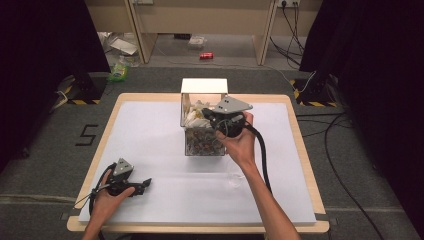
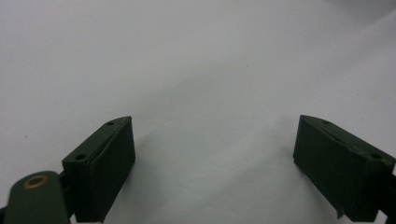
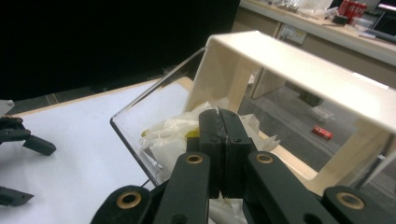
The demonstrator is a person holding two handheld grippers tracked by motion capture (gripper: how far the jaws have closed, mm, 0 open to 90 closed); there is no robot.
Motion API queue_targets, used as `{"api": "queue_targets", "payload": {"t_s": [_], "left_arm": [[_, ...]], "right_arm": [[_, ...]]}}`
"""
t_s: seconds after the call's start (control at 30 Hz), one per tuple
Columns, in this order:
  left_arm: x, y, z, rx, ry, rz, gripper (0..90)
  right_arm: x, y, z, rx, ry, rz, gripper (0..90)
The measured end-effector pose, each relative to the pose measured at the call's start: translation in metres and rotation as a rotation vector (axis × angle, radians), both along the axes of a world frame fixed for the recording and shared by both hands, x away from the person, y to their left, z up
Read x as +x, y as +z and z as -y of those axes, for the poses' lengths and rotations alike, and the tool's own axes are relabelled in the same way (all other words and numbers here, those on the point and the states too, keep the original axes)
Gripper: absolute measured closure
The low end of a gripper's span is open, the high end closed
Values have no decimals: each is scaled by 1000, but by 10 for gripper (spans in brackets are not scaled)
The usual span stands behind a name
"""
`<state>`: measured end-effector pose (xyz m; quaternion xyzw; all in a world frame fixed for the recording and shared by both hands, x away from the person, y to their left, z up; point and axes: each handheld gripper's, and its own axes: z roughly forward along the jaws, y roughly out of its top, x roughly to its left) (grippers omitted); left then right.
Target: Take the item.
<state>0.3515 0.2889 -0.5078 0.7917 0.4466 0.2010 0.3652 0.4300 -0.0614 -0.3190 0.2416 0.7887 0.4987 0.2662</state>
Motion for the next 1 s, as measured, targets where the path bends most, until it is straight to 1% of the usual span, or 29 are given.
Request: {"api": "queue_targets", "payload": {"t_s": [0.2, 0.33, 0.37, 0.43, 0.73, 0.83, 0.87, 1.0], "left_arm": [[0, 0, 0, 1, 0, 0, 121], [0, 0, 0, 0, 0, 0, 121], [0, 0, 0, 0, 0, 0, 121], [0, 0, 0, 2, 0, 1, 121], [0, 0, 0, 1, 0, 0, 121], [0, 0, 0, 2, 0, 1, 121], [0, 0, 0, 1, 0, 0, 121], [0, 0, 0, 1, 0, 0, 121]], "right_arm": [[-4, 12, 5, 22, -1, 37, 900], [-8, 21, 7, 47, 6, 58, 900], [-8, 21, 7, 47, 6, 58, 900], [-11, 26, 9, 53, 11, 67, 900], [-20, 34, 16, 75, 19, 85, 900], [-22, 35, 19, 83, 19, 84, 900], [-26, 37, 23, 88, 19, 90, 900], [-31, 40, 30, 101, 23, 91, 900]]}}
